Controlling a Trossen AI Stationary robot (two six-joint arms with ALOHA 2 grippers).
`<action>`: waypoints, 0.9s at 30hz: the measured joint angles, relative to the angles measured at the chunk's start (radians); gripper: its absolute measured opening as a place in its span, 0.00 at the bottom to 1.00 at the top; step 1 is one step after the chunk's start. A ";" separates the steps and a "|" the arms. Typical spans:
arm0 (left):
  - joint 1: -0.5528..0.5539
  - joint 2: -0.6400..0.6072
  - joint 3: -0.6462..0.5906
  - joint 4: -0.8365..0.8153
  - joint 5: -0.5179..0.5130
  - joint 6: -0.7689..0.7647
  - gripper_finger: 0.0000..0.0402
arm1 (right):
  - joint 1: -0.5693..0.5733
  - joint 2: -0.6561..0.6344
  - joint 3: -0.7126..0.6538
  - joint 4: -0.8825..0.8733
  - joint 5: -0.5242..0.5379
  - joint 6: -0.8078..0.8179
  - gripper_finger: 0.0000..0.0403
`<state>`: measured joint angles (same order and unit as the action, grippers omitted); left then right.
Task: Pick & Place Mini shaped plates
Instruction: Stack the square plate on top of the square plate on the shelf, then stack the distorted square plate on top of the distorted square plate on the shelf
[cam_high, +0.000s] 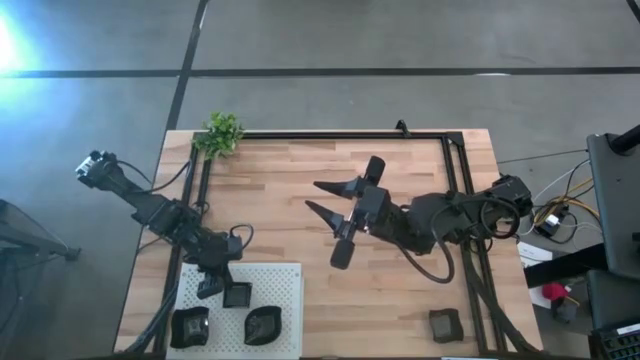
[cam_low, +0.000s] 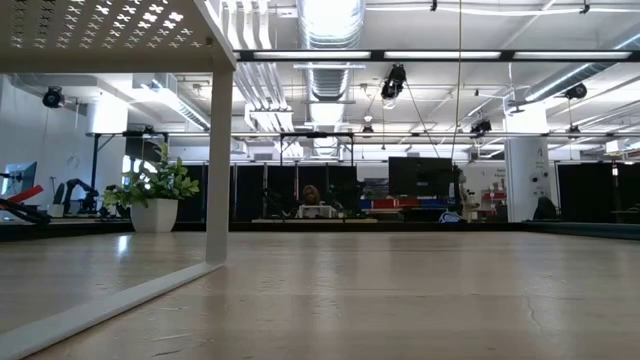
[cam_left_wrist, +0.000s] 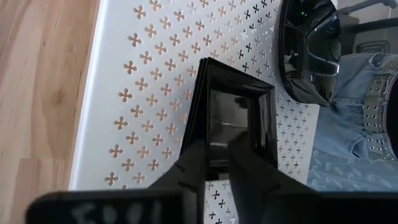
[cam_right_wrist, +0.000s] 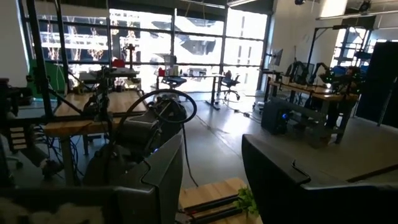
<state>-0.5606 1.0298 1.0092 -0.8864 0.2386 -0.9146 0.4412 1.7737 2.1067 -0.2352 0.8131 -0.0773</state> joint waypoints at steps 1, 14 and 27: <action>0.000 0.000 0.000 0.000 0.000 0.003 0.16 | 0.001 0.000 0.000 0.000 0.000 0.000 0.40; 0.002 -0.046 0.002 -0.005 -0.002 0.074 0.21 | 0.051 -0.082 0.000 -0.493 -0.003 0.453 0.40; 0.002 -0.109 0.075 -0.003 -0.203 0.156 0.21 | 0.059 -0.089 -0.019 -1.145 -0.452 1.159 0.35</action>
<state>-0.5587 0.9205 1.0839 -0.8895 0.0357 -0.7581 0.5003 1.6844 2.0879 -1.3803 0.3607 1.0817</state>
